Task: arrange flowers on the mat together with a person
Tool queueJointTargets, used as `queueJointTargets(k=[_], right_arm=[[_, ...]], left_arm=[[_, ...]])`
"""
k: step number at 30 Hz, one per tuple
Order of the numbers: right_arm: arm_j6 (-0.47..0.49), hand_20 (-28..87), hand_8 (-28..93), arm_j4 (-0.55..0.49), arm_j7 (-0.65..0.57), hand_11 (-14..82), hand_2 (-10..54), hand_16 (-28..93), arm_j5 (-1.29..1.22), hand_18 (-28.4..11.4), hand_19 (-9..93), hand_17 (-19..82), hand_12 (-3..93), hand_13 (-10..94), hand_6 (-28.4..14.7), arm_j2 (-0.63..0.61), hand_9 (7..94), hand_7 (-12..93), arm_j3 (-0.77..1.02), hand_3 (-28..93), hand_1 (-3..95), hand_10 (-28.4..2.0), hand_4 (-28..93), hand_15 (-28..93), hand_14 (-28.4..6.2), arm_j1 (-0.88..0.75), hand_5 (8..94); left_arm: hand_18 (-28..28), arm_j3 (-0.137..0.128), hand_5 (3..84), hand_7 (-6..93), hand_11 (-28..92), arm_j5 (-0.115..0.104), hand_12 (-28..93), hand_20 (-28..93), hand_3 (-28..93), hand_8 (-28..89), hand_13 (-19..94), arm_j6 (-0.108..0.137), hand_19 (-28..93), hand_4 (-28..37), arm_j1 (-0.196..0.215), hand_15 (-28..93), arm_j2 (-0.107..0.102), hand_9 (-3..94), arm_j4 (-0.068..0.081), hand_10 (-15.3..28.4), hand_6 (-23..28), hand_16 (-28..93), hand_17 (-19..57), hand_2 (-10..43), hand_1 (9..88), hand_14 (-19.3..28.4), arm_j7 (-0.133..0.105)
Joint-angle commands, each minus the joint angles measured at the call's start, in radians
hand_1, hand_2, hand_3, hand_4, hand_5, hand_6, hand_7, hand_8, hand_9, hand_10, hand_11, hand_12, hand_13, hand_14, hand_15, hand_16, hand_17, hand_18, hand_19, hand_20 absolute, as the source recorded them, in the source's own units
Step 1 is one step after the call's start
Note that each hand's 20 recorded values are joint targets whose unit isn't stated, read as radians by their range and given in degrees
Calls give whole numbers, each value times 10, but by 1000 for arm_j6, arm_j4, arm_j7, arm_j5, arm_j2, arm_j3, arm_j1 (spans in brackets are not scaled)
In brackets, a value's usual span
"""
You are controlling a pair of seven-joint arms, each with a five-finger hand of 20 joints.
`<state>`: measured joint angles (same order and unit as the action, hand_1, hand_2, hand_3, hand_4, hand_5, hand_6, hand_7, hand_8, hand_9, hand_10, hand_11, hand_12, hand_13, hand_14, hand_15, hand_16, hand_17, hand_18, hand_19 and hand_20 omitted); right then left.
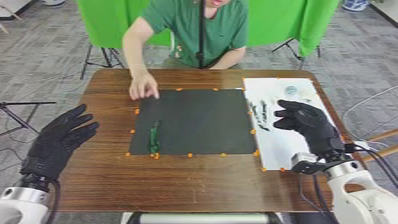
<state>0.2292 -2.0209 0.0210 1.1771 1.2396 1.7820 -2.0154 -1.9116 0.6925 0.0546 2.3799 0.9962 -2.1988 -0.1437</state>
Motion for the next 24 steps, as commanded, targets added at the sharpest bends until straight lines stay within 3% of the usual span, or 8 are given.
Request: queueJointTargets(k=[1, 8, 14, 17, 20, 24], right_arm=[[-22, 315, -105, -5, 10, 191, -22, 228, 18, -181, 534, 230, 229, 496, -44, -21, 531, 216, 13, 845, 246, -145, -240, 430, -113, -6, 480], [-148, 318, -114, -17, 38, 224, -55, 226, 131, -172, 544, 240, 236, 513, -35, -65, 547, 250, 25, 824, 279, -140, -252, 460, -104, -8, 485], [-259, 305, -140, -29, 72, 363, -91, 217, 294, -151, 559, 295, 269, 572, -14, -121, 591, 331, 72, 795, 331, -127, -275, 509, -89, -25, 514], [-324, 305, -152, -45, 22, 396, -95, 220, 413, -146, 572, 303, 279, 587, -8, -149, 596, 361, 90, 791, 344, -120, -282, 530, -81, -50, 520], [-457, 315, -153, -51, -126, 443, -95, 233, 668, -149, 591, 298, 304, 587, -5, -214, 595, 388, 9, 773, 348, -117, -282, 573, -83, -24, 528], [-396, 306, -160, -33, -202, 503, -95, 251, 999, -150, 598, 317, 346, 586, -2, -208, 587, 430, 59, 708, 344, -125, -283, 624, -97, -54, 529]], left_arm=[[223, -3, 339, 193, 218, 3, 185, 82, 685, -95, 264, -2, 492, -221, 15, 365, 10, 298, 3, 125, 51, -2, -51, -28, 312, 157, 3], [223, -3, 339, 192, 219, 3, 186, 82, 686, -95, 264, 1, 491, -221, 17, 365, 11, 299, 4, 124, 51, -3, -51, -29, 311, 156, 0], [223, -7, 339, 192, 220, 3, 186, 82, 687, -95, 264, 1, 491, -222, 20, 366, 10, 299, 4, 124, 51, -3, -51, -29, 311, 156, 2], [223, -9, 339, 191, 220, 2, 186, 82, 686, -94, 264, -2, 491, -222, 21, 364, 10, 298, 4, 124, 52, -3, -51, -29, 311, 157, 3], [223, -9, 339, 191, 219, 2, 186, 82, 686, -94, 264, 0, 491, -222, 19, 364, 8, 298, 5, 124, 51, -3, -51, -29, 312, 156, 1], [223, -9, 339, 191, 220, -1, 186, 82, 687, -94, 264, -4, 491, -221, 18, 365, 9, 298, 8, 125, 51, -3, -51, -29, 311, 157, 2]])
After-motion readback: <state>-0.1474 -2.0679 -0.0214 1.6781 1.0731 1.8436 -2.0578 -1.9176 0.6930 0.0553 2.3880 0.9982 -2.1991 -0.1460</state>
